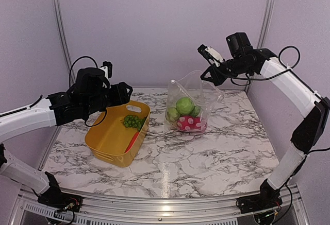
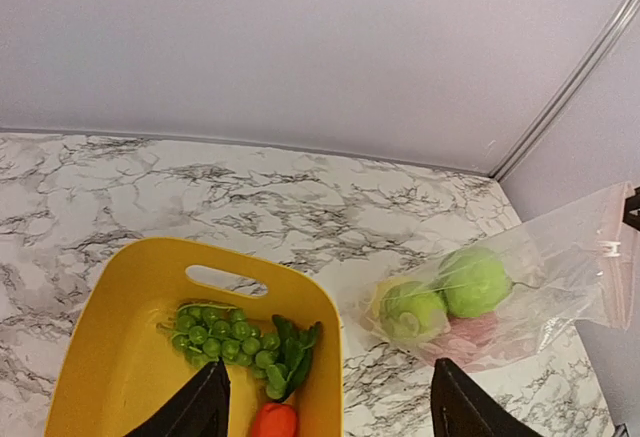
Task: Place the food in the zip-top bag and seal the zipper
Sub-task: Pick up the fake fruit from the bin.
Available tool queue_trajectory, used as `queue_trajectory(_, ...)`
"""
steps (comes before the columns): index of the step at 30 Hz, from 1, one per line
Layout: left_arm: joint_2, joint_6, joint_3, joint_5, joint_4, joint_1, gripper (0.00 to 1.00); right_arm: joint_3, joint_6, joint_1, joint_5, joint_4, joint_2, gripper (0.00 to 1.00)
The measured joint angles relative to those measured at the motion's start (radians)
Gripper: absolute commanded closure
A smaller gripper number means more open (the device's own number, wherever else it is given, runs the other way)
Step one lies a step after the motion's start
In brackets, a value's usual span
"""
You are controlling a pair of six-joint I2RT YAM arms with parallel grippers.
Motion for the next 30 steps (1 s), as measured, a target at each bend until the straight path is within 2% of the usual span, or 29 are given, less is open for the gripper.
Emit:
queue_trajectory(7, 0.025, -0.01, -0.067, 0.016, -0.111, 0.129, 0.48, 0.0, -0.006, 0.0, 0.001, 0.0, 0.001, 1.0)
queue_trajectory(11, 0.163, -0.075, -0.009, 0.088, -0.167, 0.184, 0.47, 0.0, -0.006, 0.0, 0.001, 0.0, 0.002, 1.0)
queue_trajectory(14, 0.252, -0.177, -0.002, 0.131, -0.167, 0.198, 0.48, 0.0, -0.01, 0.0, 0.001, 0.002, 0.002, 1.0)
queue_trajectory(22, 0.341, -0.546, -0.149, 0.19, 0.045, 0.191, 0.54, -0.005, -0.013, 0.0, -0.001, 0.008, 0.001, 1.0)
queue_trajectory(30, 0.44, -0.716, -0.119, 0.148, 0.146, 0.183, 0.54, -0.042, -0.014, 0.0, -0.02, 0.027, 0.0, 1.0)
